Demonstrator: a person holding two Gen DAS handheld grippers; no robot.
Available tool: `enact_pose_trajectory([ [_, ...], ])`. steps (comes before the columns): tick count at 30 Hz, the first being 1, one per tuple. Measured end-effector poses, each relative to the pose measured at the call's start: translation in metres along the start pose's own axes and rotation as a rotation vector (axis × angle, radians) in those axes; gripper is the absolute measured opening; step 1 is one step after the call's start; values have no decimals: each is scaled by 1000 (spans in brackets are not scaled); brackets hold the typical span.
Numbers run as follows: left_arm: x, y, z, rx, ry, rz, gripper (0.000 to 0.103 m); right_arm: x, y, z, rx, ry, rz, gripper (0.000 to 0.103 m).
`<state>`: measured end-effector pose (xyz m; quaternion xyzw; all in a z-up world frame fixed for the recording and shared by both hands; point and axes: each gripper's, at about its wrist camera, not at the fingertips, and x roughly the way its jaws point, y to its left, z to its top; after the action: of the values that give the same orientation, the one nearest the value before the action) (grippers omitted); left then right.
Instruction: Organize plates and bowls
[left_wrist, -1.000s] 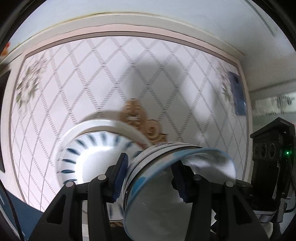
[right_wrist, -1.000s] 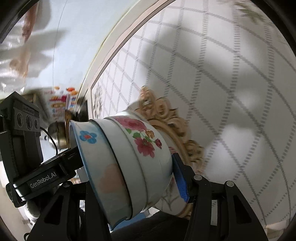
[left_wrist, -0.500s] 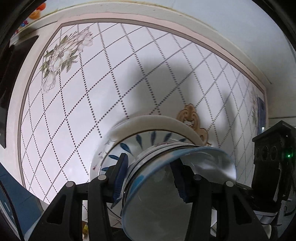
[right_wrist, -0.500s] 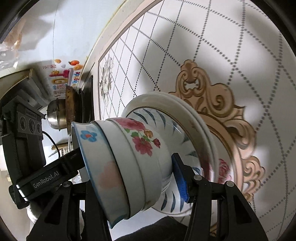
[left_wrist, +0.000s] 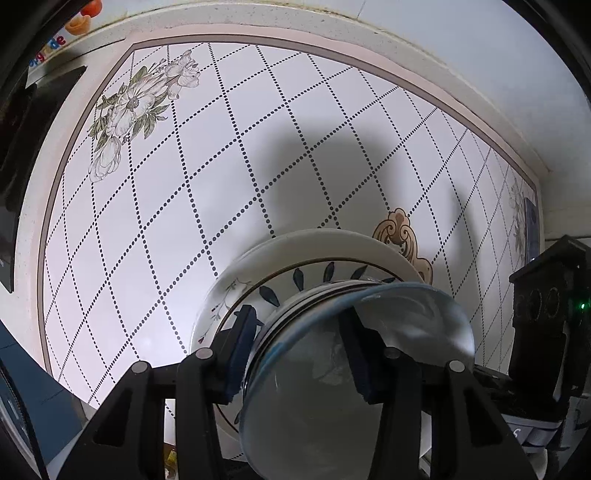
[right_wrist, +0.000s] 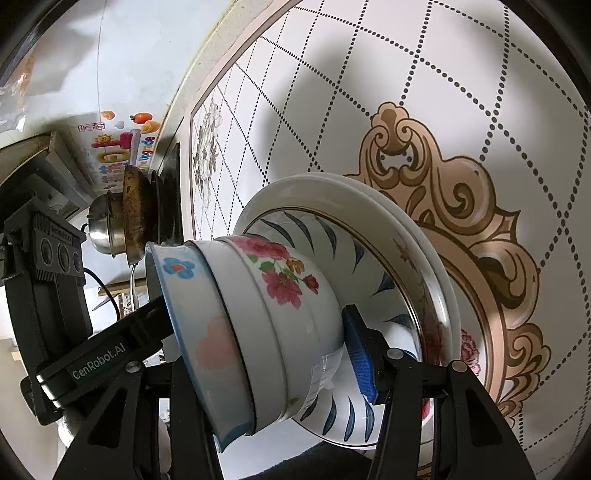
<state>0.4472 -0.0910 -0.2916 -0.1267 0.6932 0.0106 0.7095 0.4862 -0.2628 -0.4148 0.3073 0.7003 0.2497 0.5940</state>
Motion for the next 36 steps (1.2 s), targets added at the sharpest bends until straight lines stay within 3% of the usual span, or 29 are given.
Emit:
enact_pose_trajectory([
  [10,-9,-3,-13,33,-36,35,41,-13,12,-7,-60,-58,-104,54],
  [17,-53,-1,-38,100,-161,71,41,-49,38,-32,-136,-180,-207,55],
  [23,-105,14,-69,120,-293,70,43,-84,75,-81,-204,-321,-333,69],
  [27,-133,26,-95,141,-366,79,43,-105,99,-124,-243,-418,-413,90],
  [30,-153,33,-117,165,-422,85,59,-120,120,-163,-258,-500,-487,94],
  [32,-164,36,-130,179,-449,80,77,-126,133,-185,-263,-549,-520,96],
  [36,-190,37,-160,205,-524,89,91,-140,157,-237,-270,-647,-574,98],
])
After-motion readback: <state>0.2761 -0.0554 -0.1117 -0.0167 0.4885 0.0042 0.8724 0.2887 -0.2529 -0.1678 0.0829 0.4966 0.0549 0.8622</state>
